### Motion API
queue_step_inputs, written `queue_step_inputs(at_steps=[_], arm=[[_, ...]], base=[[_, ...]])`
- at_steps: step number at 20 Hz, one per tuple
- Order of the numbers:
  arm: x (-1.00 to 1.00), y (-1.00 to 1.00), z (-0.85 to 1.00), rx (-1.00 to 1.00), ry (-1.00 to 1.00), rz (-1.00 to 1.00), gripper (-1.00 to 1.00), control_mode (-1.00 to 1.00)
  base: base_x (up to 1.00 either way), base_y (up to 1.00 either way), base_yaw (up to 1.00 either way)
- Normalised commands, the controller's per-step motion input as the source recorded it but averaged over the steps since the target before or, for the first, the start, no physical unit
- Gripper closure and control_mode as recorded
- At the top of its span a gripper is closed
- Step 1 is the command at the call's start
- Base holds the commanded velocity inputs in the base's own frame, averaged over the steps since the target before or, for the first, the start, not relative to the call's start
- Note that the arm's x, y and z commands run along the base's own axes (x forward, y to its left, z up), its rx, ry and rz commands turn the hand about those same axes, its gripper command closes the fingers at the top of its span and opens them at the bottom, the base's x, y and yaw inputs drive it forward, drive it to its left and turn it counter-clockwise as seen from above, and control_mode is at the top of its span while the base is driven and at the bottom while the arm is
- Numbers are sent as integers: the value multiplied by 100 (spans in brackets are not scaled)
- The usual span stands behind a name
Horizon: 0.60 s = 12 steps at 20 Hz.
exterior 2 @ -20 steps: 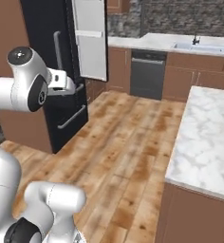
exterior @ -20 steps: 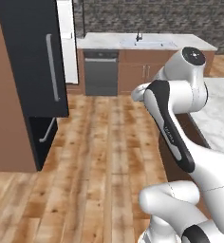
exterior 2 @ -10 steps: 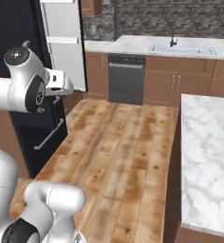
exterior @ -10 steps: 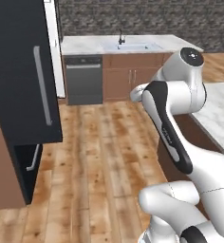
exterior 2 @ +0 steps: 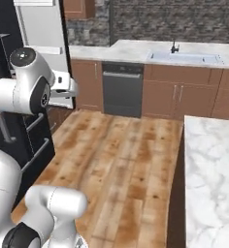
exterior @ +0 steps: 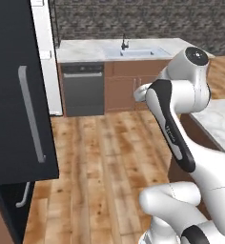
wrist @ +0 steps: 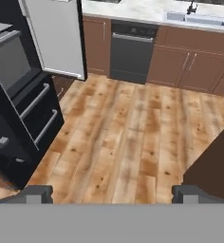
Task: Grab the lemon and lime from the fridge, place them in the blender, close the lid, and turn on the blender to create a marinade.
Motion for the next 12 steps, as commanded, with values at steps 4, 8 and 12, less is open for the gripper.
queue_step_inputs(at_steps=[4,8,12], arm=[[0,0,0,0,0,0,-100,100],[0,0,0,0,0,0,-100,100],[0,0,0,0,0,0,-100,100]], base=[[97,0,34],[100,0,45],[100,0,54]])
